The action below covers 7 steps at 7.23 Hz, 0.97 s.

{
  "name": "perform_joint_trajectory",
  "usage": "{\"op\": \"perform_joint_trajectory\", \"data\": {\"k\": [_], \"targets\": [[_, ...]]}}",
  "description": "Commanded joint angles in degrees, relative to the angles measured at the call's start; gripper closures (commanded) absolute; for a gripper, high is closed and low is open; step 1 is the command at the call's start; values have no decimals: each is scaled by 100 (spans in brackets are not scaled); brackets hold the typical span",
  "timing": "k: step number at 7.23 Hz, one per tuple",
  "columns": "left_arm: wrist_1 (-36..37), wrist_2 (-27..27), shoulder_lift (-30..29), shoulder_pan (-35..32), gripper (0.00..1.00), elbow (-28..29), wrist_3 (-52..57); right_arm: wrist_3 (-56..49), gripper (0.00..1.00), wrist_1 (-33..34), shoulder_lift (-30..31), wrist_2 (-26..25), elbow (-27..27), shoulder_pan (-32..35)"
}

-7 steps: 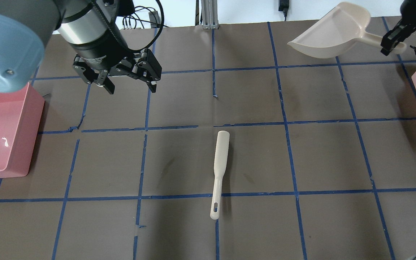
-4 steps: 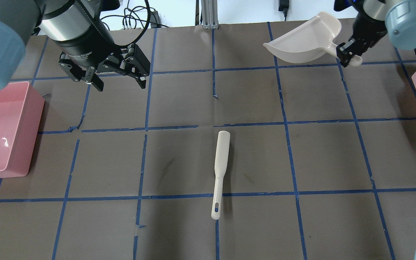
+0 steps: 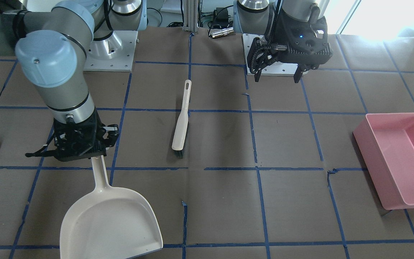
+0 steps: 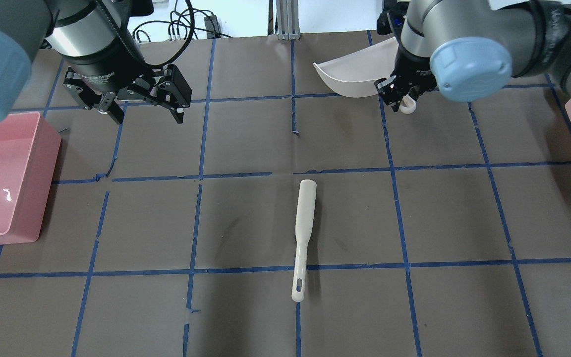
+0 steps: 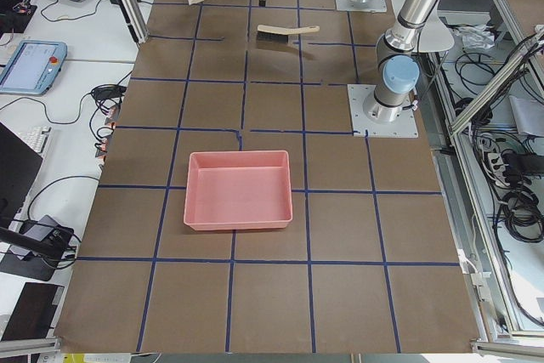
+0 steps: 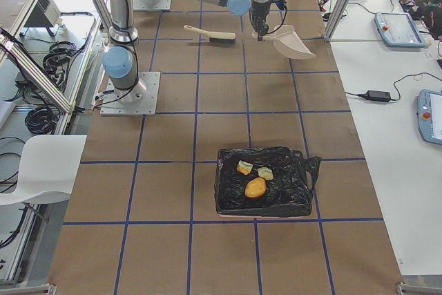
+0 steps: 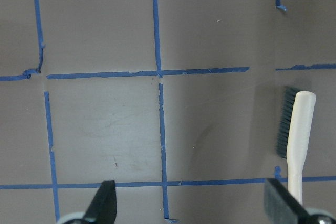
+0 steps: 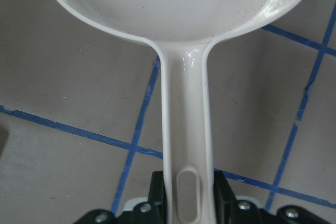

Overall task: Sweep and dump trash in nearest bin
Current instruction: 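Bring the empty dustpan back and lower it onto the table with the right gripper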

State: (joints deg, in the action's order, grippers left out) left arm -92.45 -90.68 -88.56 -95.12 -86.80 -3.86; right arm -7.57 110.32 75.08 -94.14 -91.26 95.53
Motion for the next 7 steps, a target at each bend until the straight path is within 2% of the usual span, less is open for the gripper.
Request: {"op": "perform_joint_trajectory", "data": {"k": [1,3,7], "targets": [[-19,103,-4,11,0,6,61,1367,100,331,-370,-8,-84,753],[-10,95,-4,11,0,6,61,2099,100,884,-705,-69,-84,1290],[7,86,-4,11,0,6,61,2435,100,1104,-977,10,-85,1468]]}}
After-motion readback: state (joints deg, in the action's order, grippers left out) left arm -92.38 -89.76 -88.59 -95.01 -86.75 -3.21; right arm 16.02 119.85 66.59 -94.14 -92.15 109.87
